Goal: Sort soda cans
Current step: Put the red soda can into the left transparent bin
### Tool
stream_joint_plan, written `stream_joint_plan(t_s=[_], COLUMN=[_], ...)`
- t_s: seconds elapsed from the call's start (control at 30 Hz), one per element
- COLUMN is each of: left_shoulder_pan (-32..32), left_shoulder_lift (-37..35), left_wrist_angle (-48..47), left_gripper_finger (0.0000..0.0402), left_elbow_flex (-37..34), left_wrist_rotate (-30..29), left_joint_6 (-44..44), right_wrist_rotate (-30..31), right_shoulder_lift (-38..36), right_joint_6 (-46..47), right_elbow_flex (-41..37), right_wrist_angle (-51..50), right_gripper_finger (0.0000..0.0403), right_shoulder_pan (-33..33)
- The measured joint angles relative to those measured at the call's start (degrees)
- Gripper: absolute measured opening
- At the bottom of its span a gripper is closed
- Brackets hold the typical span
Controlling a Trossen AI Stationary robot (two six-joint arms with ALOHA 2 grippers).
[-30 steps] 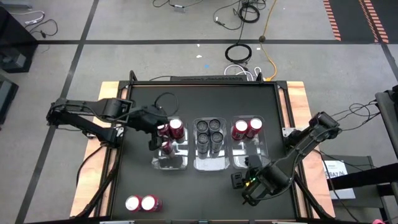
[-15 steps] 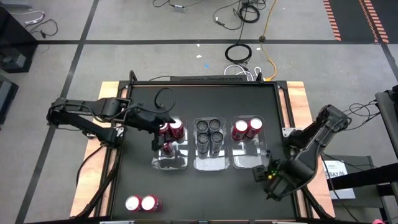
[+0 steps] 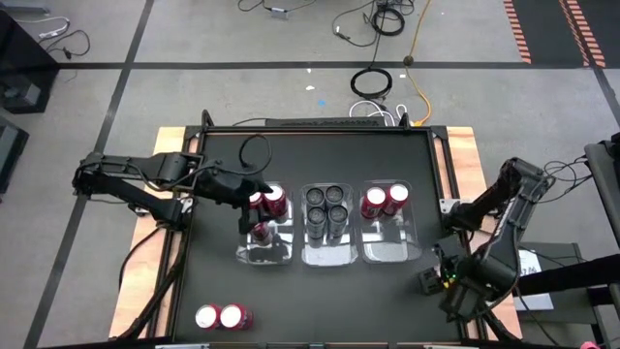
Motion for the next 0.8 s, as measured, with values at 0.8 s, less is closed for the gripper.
stream_joint_plan(t_s=[0.8], left_shoulder_pan=[0.0], left_shoulder_lift=[0.0], left_wrist_angle=[0.0], left_gripper_finger=[0.0385], left_elbow_flex=[0.0], left_wrist_rotate=[-1.9], left_joint_6=[-0.1], right_wrist_rotate=[-1.6], right_shoulder_lift=[-13.1], right_joint_6=[-0.9], right_elbow_flex=[-28.8], right_wrist_angle=[26.3], right_gripper_finger=[0.0338], right_shoulder_pan=[4.5])
